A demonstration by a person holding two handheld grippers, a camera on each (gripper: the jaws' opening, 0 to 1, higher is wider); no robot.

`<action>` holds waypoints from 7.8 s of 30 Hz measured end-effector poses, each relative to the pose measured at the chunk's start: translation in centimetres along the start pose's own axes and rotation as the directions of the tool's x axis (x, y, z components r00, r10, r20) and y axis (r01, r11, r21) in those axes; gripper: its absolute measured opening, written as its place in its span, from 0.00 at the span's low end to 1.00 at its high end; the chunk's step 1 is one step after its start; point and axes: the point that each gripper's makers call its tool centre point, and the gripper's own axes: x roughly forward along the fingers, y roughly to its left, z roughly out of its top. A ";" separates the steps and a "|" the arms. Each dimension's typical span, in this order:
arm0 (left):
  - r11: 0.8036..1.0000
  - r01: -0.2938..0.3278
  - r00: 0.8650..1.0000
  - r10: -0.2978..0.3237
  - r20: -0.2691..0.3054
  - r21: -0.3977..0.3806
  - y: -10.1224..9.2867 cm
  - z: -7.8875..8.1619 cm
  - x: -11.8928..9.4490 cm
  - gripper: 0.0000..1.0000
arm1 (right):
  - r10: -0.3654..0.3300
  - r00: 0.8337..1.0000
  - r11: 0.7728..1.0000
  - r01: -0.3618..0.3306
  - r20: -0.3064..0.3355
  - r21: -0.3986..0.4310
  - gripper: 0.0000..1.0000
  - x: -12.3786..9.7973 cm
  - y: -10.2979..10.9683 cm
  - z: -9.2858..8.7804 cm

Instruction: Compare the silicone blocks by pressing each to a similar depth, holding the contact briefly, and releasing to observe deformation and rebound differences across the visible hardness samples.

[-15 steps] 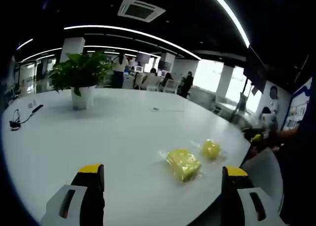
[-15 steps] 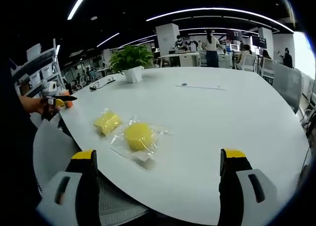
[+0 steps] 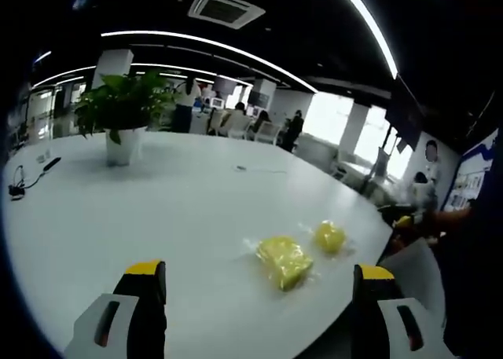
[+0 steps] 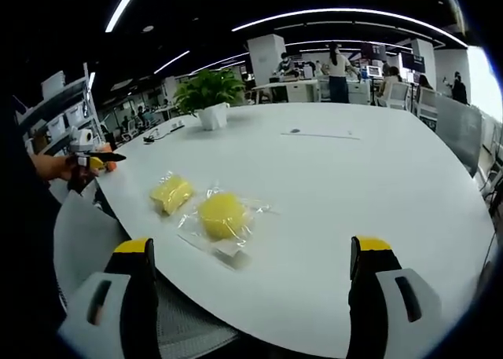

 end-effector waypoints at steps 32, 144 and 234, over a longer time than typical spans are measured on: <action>1.000 -0.006 1.000 0.006 -0.010 -0.030 -0.3 0.1 0.9 1.00 | -0.017 1.000 1.000 0.017 0.014 -0.020 0.97 -0.2 0.0 -0.4; 0.742 0.116 0.961 -0.251 -0.113 -0.660 0.7 -3.9 14.6 0.00 | -0.025 0.999 0.998 0.026 -0.028 0.058 0.96 0.0 0.5 -1.6; 0.952 0.305 0.942 -0.307 0.137 0.034 -7.6 14.1 7.0 0.00 | 0.084 0.986 0.996 -0.078 0.141 -0.049 0.96 2.1 2.4 6.2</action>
